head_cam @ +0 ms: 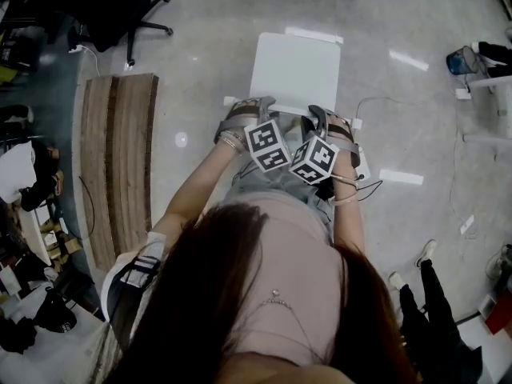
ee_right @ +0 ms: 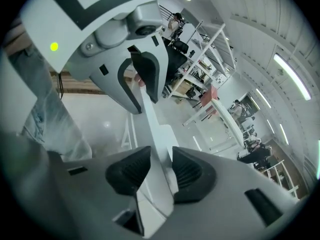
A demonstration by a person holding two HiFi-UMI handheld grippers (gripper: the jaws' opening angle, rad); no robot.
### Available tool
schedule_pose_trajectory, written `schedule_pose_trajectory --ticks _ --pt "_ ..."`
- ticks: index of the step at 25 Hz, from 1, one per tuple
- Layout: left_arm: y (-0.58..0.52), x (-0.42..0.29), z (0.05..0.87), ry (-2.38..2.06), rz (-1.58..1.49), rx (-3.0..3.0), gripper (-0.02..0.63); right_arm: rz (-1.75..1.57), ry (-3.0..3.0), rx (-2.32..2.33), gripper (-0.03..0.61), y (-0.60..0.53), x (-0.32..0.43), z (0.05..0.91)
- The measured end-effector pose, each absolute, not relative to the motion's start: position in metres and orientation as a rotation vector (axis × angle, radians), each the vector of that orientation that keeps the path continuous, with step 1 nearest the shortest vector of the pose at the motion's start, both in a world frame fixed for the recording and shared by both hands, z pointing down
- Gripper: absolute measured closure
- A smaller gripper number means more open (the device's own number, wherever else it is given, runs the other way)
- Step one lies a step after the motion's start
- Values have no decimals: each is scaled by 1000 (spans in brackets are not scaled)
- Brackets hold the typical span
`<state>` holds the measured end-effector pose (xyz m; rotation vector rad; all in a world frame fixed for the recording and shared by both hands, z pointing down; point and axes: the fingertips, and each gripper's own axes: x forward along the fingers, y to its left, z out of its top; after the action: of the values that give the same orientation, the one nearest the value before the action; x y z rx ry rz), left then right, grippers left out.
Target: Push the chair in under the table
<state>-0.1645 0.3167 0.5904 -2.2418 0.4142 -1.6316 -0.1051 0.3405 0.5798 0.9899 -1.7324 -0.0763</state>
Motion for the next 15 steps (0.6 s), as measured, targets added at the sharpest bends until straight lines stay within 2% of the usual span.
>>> schedule_pose_trajectory --ticks 8,15 --pt "313 -164 591 456 -1652 -2229 471 -202 -1800 1061 428 337 -106 577" --pt "309 -158 593 471 -1647 -2242 468 -176 -1889 1088 426 332 -99 577"
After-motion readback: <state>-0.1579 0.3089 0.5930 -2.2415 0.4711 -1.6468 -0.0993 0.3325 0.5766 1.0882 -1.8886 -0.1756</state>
